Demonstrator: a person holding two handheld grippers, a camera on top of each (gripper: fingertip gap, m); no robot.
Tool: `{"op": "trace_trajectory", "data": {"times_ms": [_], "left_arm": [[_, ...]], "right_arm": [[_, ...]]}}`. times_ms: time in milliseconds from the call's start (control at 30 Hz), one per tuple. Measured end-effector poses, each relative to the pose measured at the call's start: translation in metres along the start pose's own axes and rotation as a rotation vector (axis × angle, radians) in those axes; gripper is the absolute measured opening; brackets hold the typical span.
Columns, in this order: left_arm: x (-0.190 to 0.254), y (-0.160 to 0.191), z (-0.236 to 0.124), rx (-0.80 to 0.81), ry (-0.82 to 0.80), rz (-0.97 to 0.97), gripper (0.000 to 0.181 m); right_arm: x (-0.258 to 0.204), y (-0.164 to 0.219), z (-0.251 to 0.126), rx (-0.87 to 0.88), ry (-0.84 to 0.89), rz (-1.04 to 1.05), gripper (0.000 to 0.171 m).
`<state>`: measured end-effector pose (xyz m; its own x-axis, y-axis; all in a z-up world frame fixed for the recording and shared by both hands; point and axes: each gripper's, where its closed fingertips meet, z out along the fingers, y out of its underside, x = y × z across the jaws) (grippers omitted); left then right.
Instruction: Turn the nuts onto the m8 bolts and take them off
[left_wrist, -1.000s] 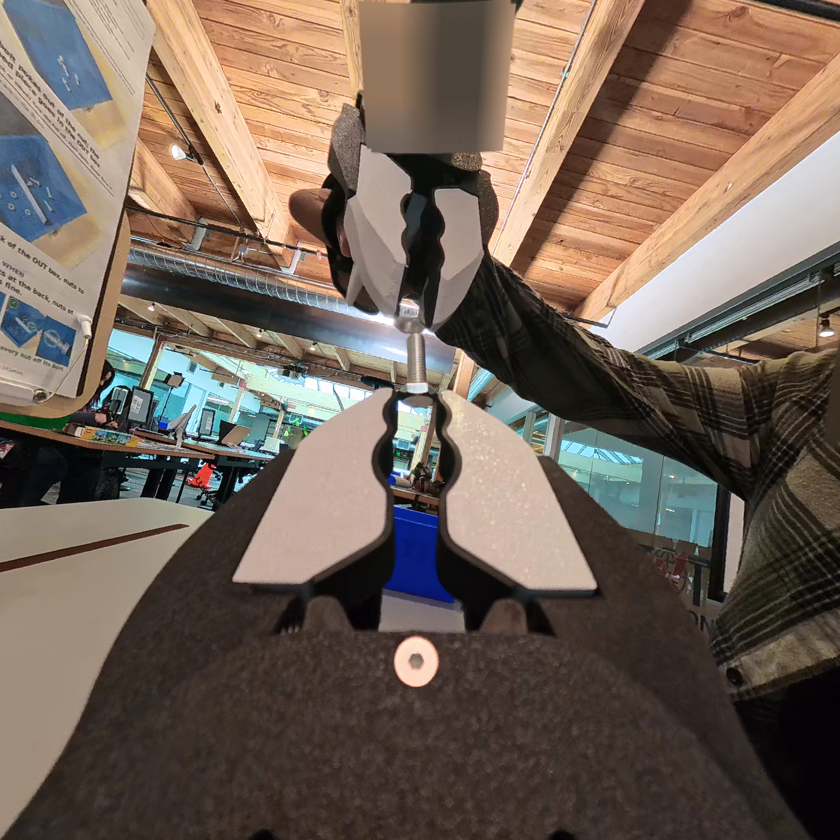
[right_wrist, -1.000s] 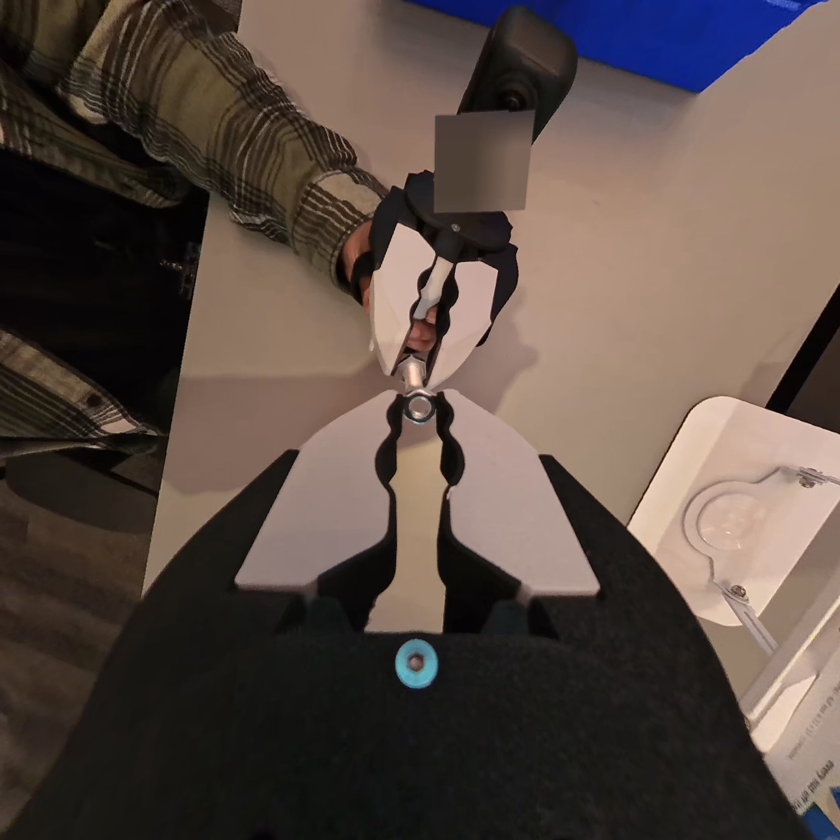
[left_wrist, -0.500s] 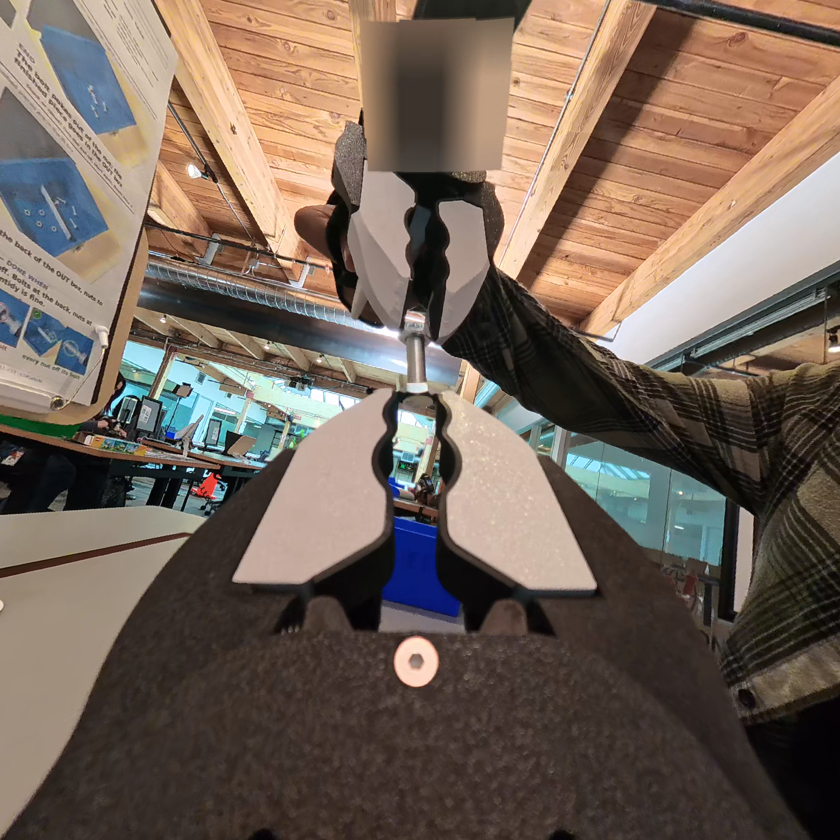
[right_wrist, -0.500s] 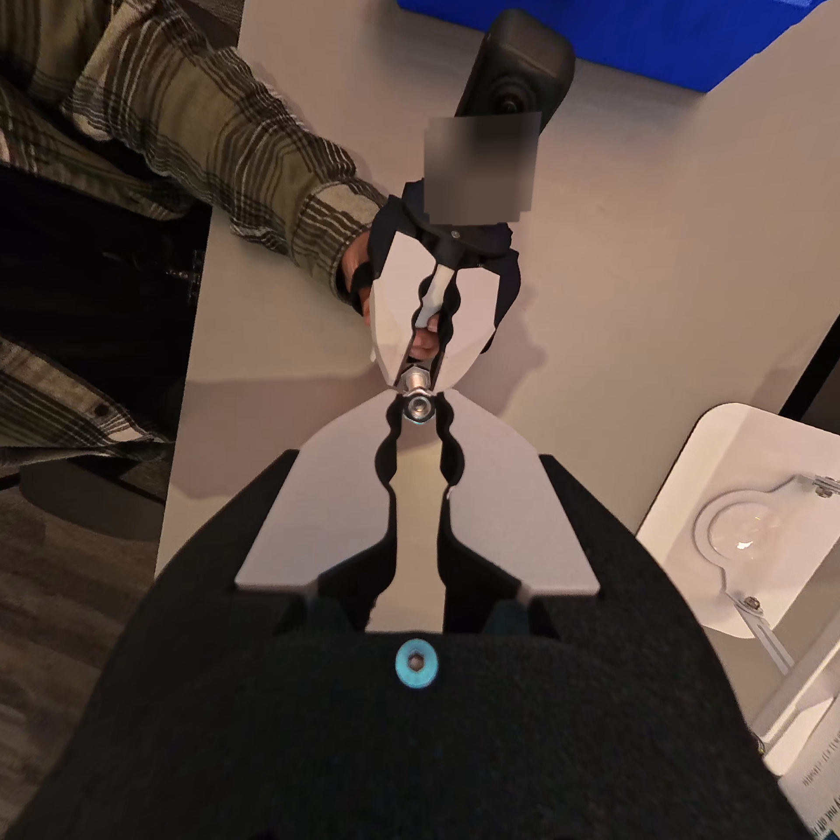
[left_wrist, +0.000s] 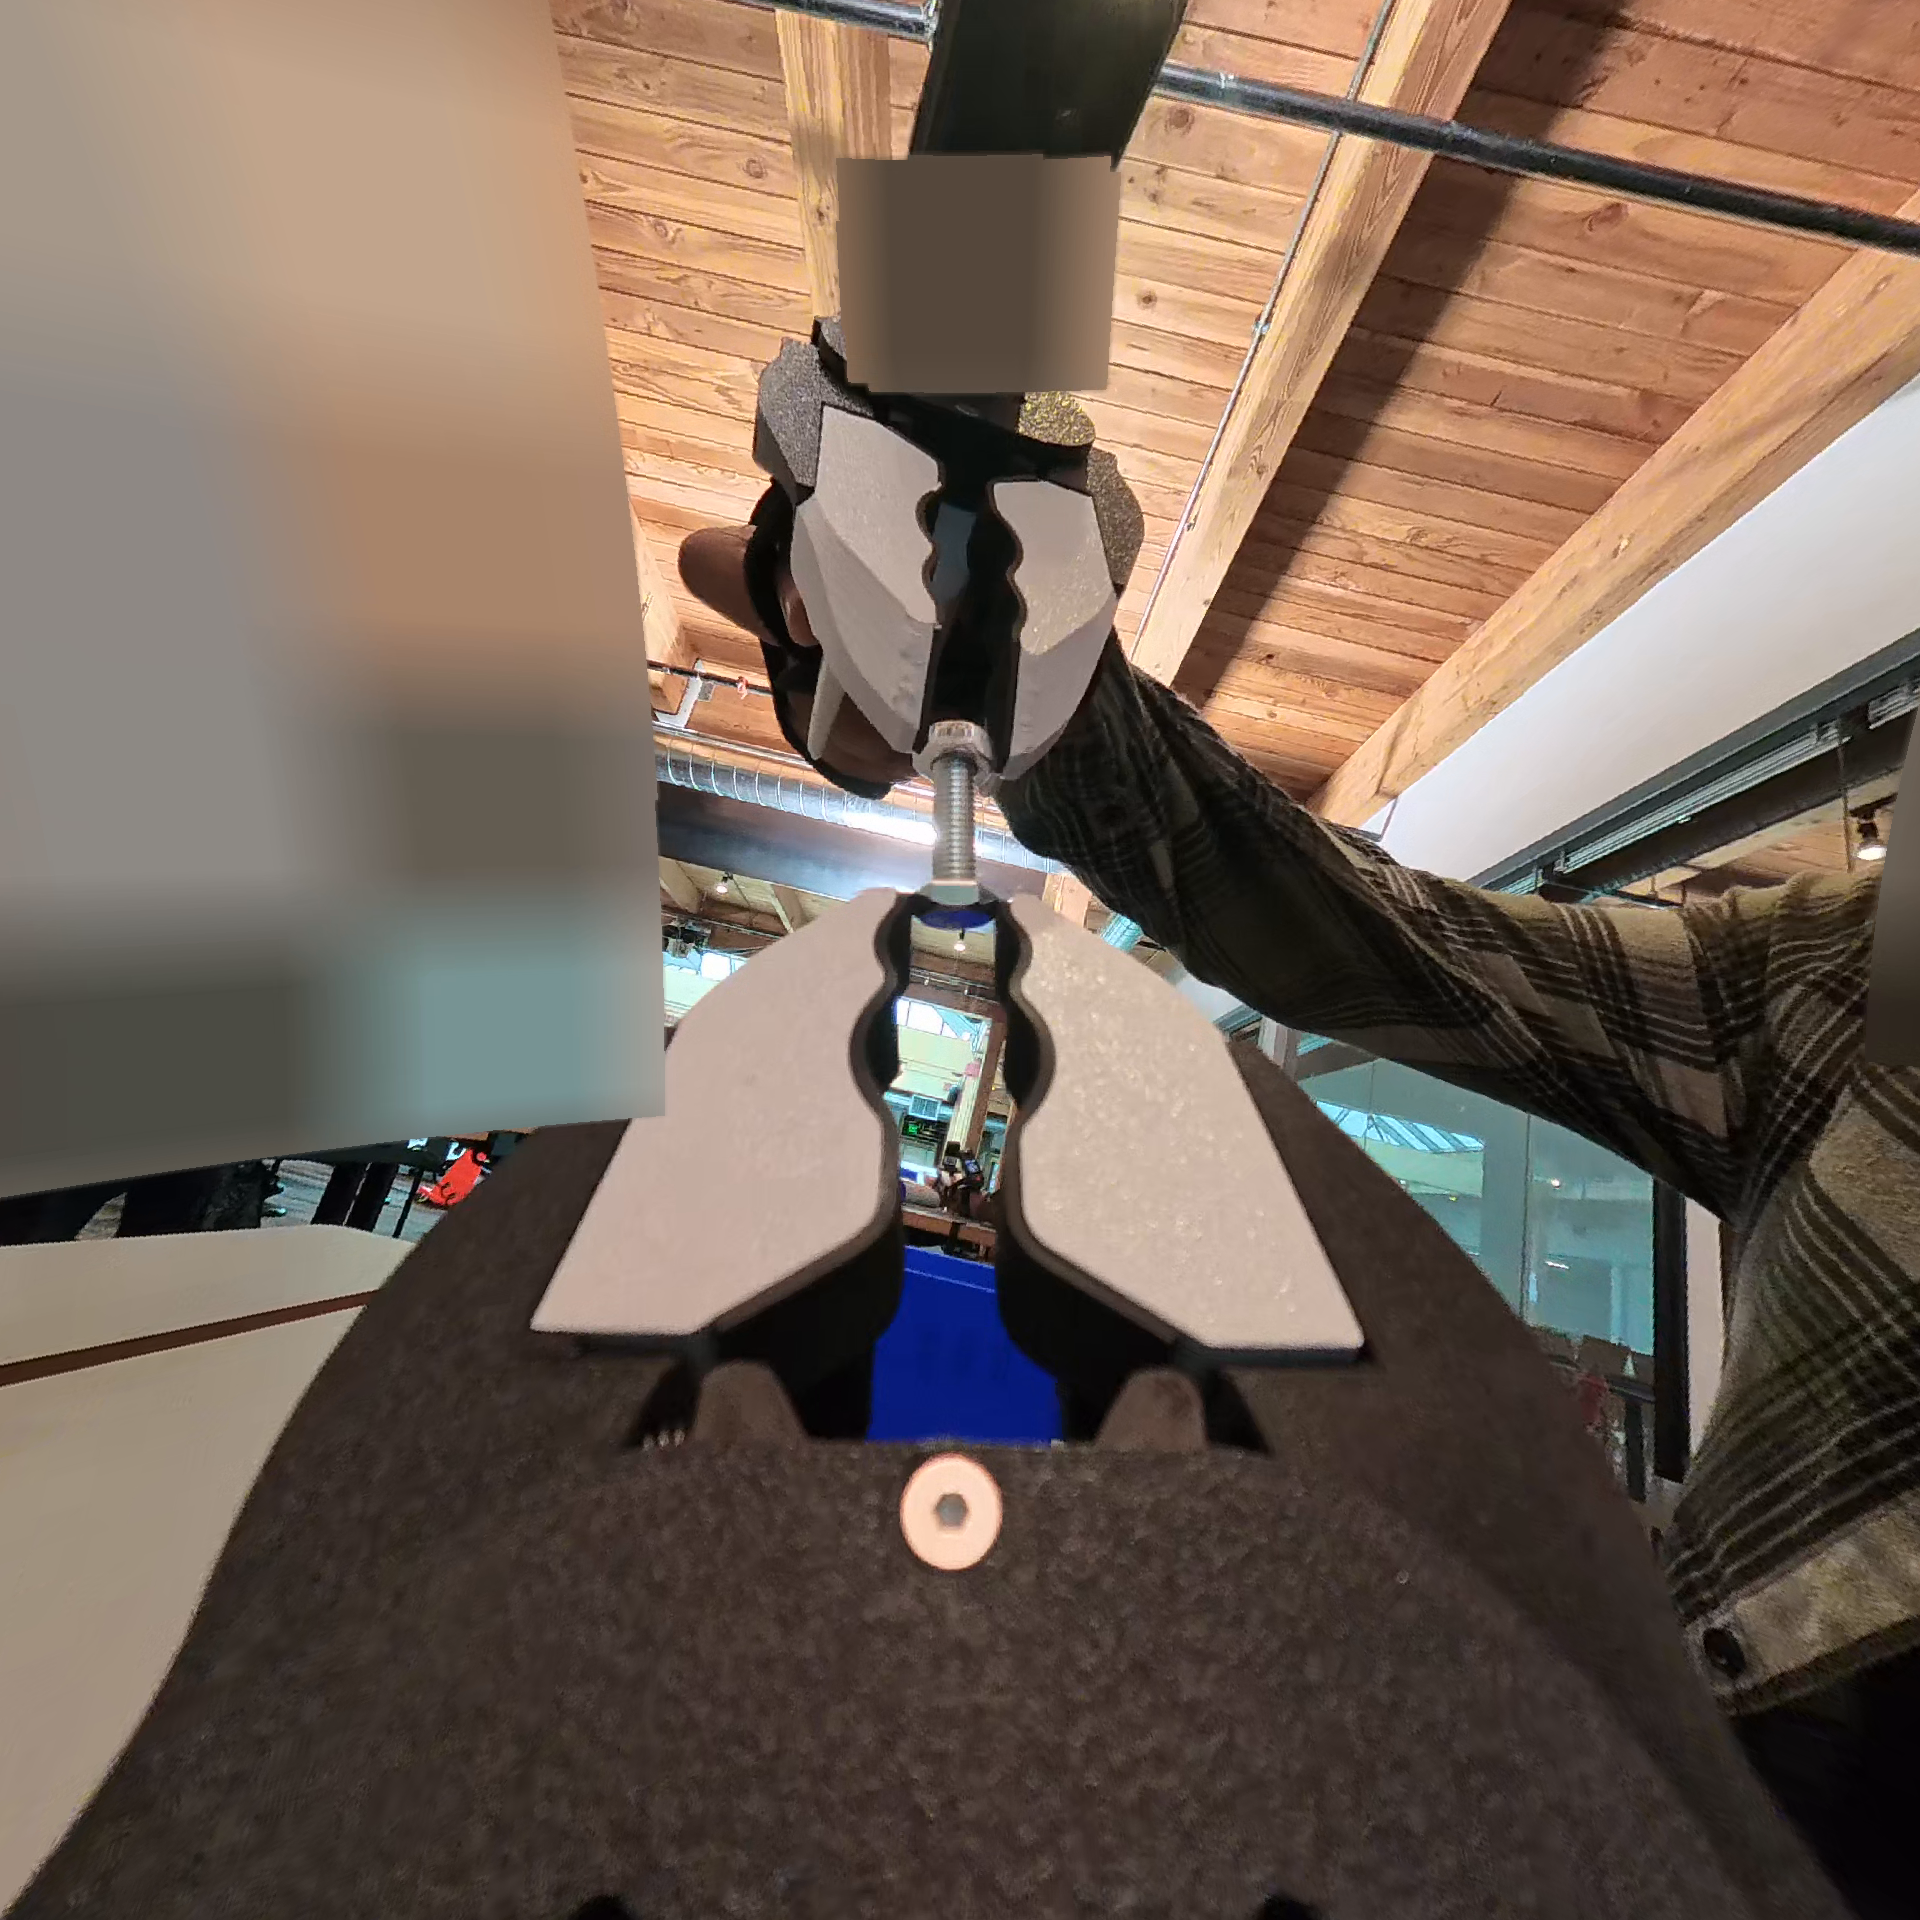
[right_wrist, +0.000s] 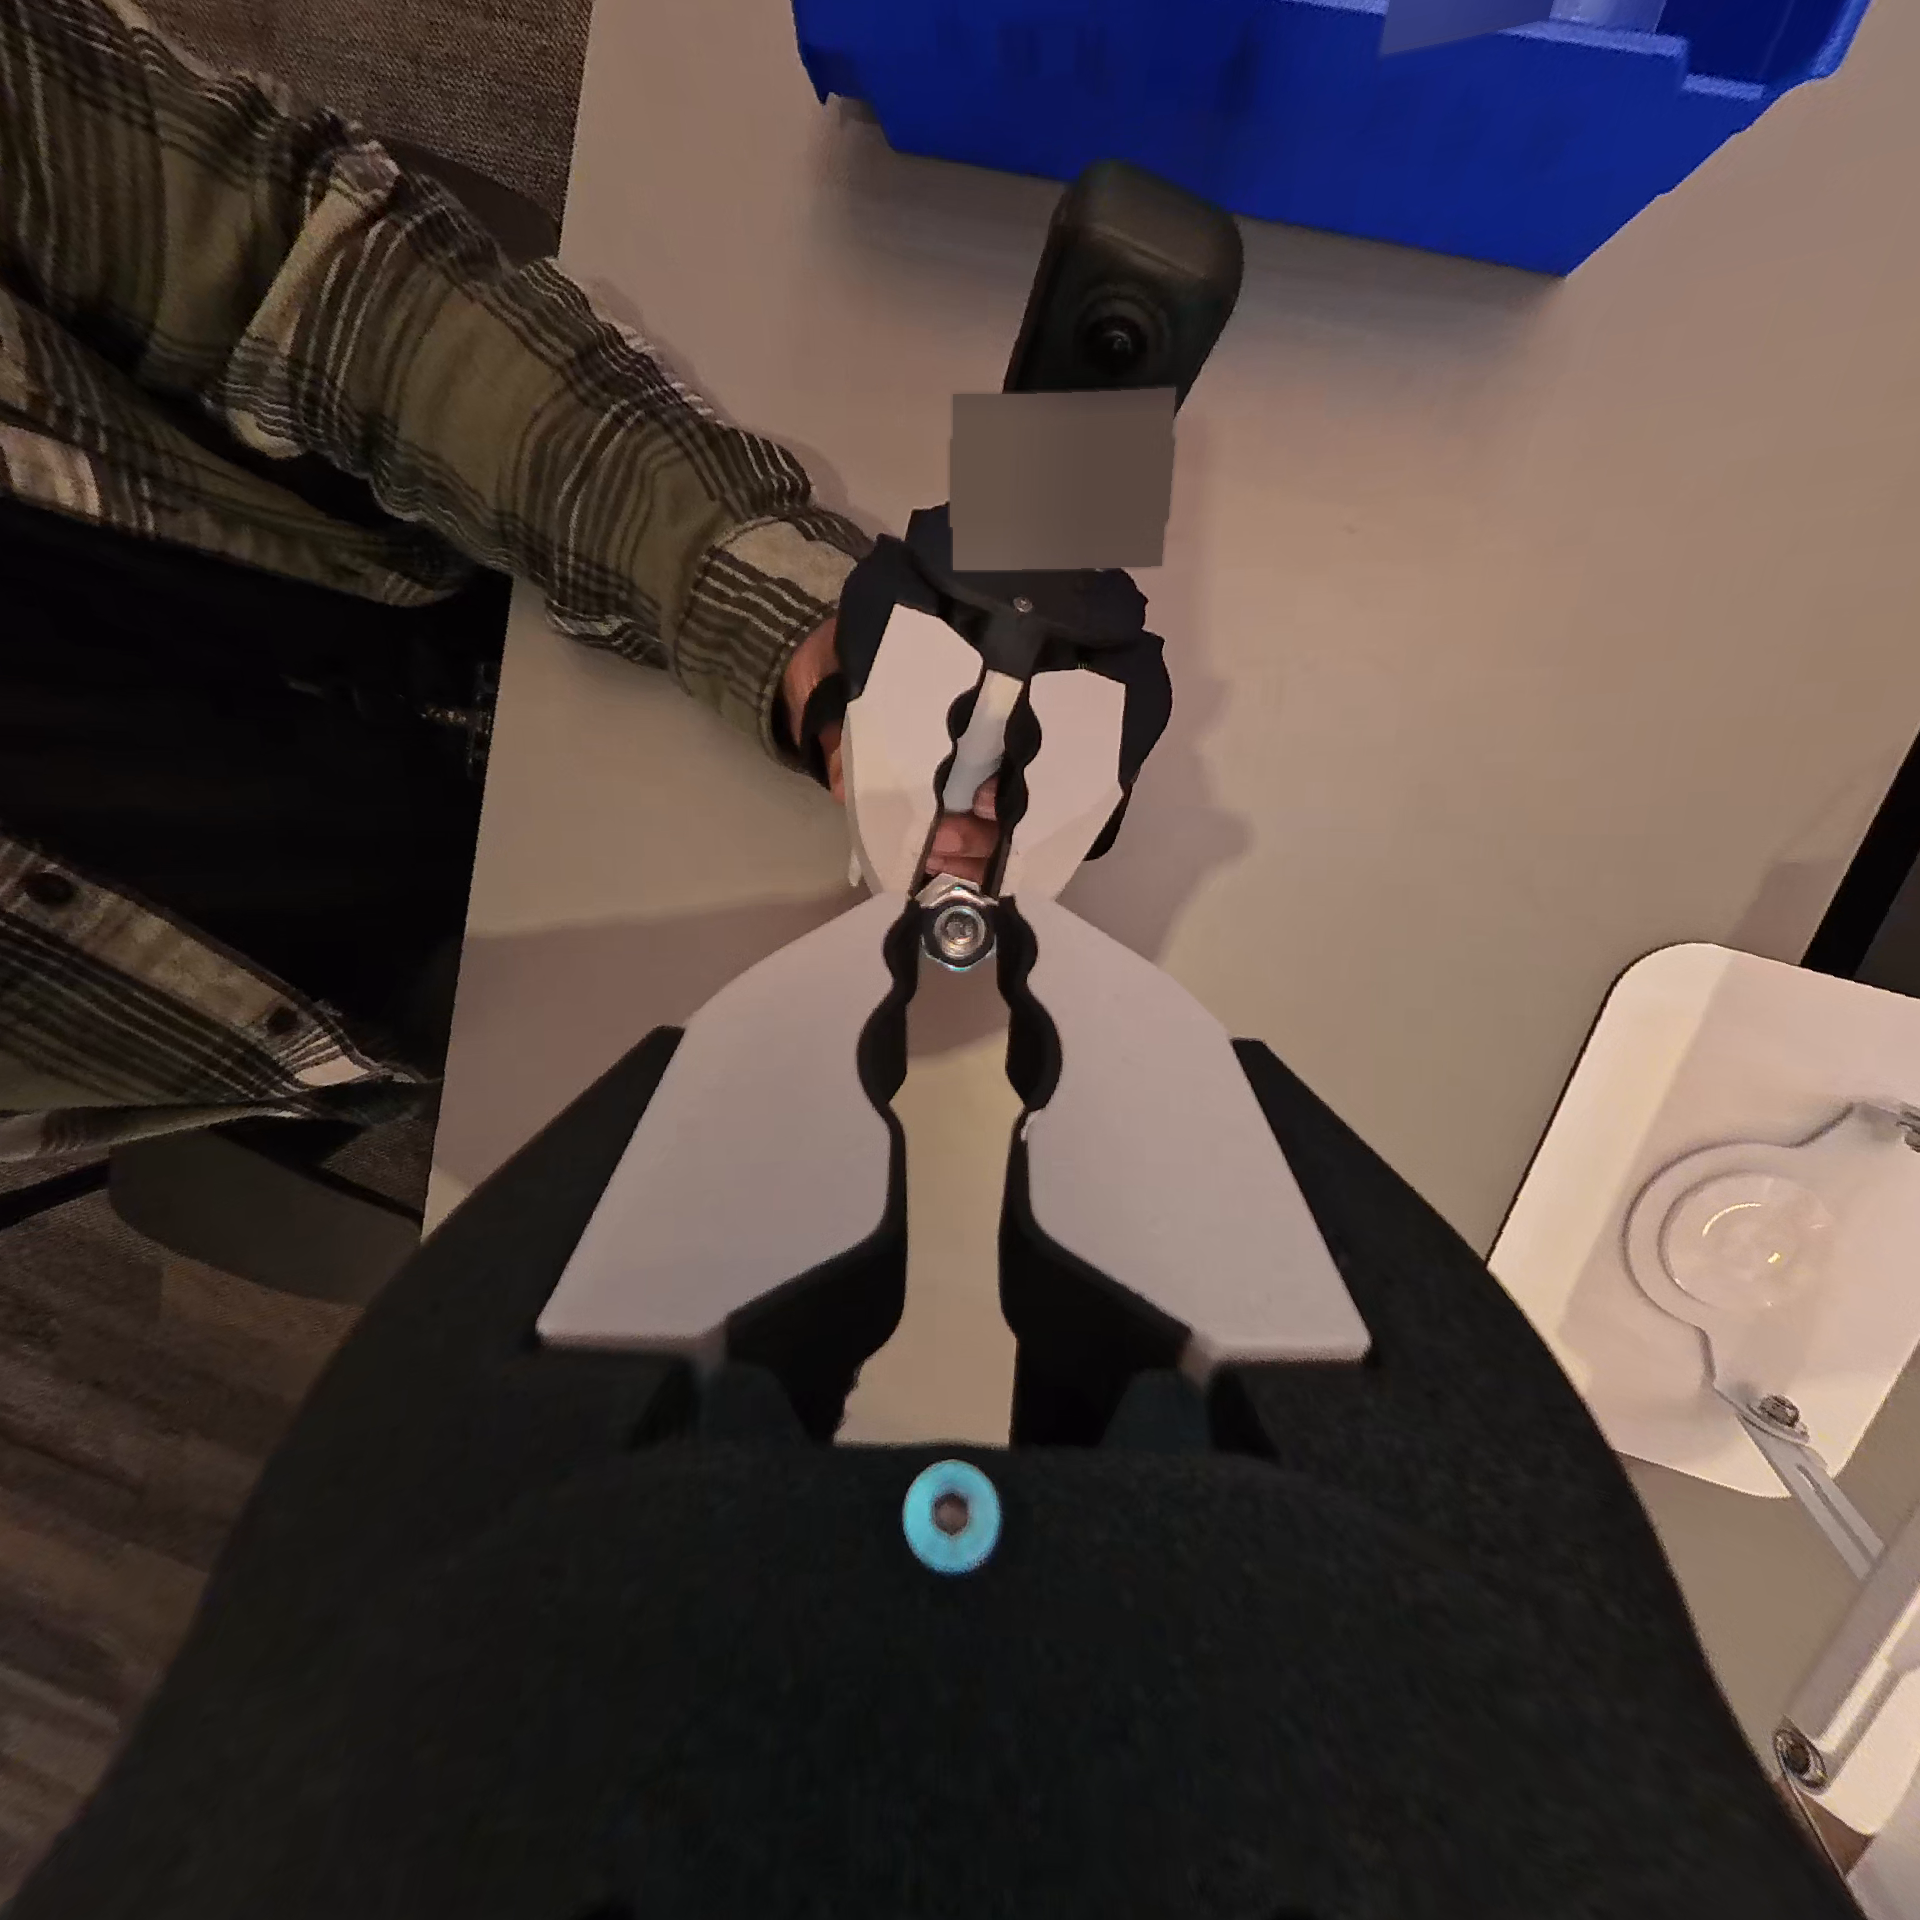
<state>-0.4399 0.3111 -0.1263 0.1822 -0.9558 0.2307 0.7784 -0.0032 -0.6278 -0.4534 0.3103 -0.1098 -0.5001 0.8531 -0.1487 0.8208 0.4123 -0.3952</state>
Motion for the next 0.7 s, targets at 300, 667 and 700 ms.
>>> {"op": "trace_trajectory", "data": {"times_ms": [300,667,700], "left_arm": [[0.0006,-0.0005,0.0005,-0.004,-0.024,0.042,0.014],[-0.0021,-0.0040,-0.0015,-0.001,-0.057,0.072,0.014],[-0.0020,-0.0046,-0.0017,0.001,-0.058,0.074,0.014]], "right_arm": [[-0.0011,-0.0018,0.0001,-0.004,0.007,0.009,0.014],[0.0014,-0.0004,-0.0013,-0.033,0.038,0.027,0.014],[0.0015,-0.0011,-0.0014,-0.029,0.038,0.028,0.014]]}}
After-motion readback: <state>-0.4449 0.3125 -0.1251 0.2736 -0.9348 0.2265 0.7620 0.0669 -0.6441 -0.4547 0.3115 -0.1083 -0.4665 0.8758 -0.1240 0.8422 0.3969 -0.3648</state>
